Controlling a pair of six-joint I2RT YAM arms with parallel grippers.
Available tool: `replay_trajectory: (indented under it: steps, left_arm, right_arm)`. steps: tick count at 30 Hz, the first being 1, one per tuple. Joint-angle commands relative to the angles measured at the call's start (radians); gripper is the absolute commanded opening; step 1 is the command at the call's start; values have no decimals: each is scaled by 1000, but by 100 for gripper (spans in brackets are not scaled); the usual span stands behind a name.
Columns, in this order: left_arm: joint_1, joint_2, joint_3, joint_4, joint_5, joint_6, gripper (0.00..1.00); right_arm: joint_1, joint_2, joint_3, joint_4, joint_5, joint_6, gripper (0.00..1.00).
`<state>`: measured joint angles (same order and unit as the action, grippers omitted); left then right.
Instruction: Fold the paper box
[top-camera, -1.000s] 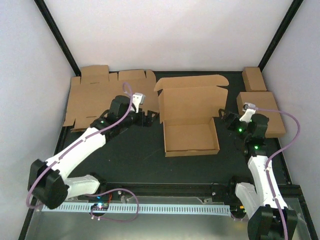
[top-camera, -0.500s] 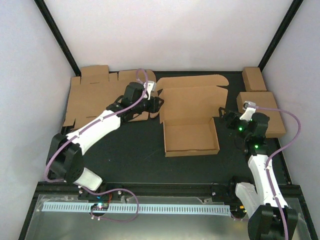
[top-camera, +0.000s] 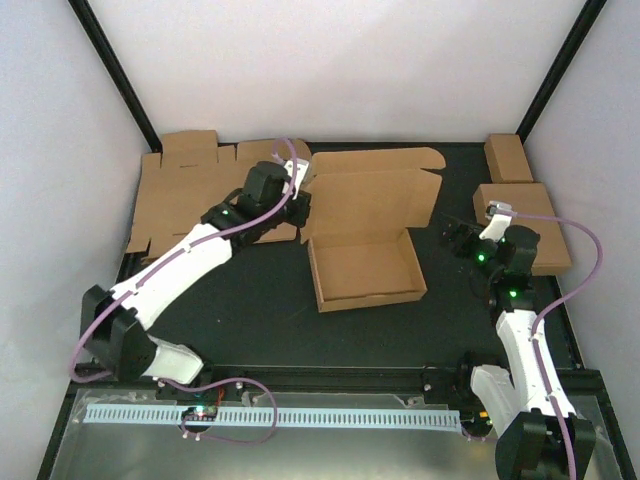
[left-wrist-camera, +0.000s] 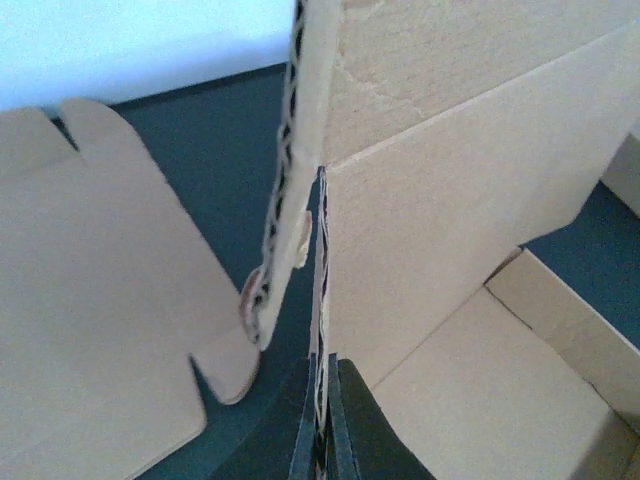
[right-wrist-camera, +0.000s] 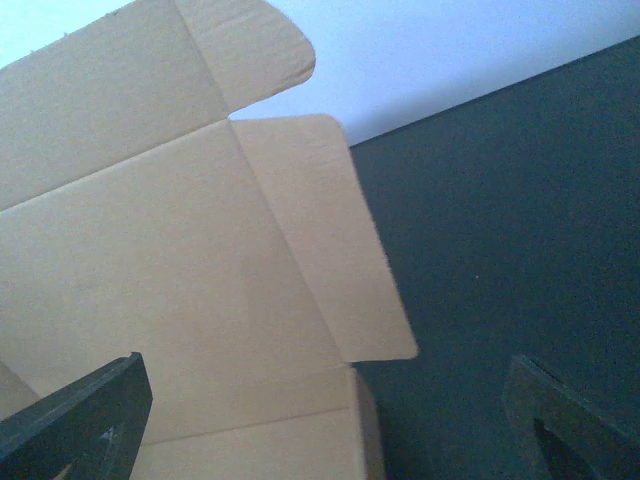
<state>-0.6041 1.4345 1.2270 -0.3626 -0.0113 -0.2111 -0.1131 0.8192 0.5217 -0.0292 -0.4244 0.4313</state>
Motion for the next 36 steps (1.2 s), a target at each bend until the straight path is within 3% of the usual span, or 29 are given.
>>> replay_trajectory:
  steps: [1,6,12,17,25,28,32,36]
  left_arm:
    - [16,-92,49,-142,-55,120,2]
    - [55,-186,-9,-216,-51,139,2]
    - [72,-292,-135,-174,-52,173,2]
    - [75,-318,-180,-167,-58,176,2]
    - [75,-378,-262,-68,31,219,2]
    - [75,-400,-292,-34,35,230,2]
    - [75,-415,-323,-1,20,212,2]
    - [76,-414,-358,53,43,161,2]
  right_arm:
    - [-1,-4,12,66,-39,-11,100]
    - [-1,-3,32,85,-75,-21,100]
    - [11,58,97,93,-155,-8,99]
    - [135,90,197,-1,-99,-137,98]
    - [189,49,135,176,-7,-94,100]
    - [190,31,132,150,97,-40,99]
    - [190,30,125,185,21,-88,100]
    - [192,78,105,331,2,38,100]
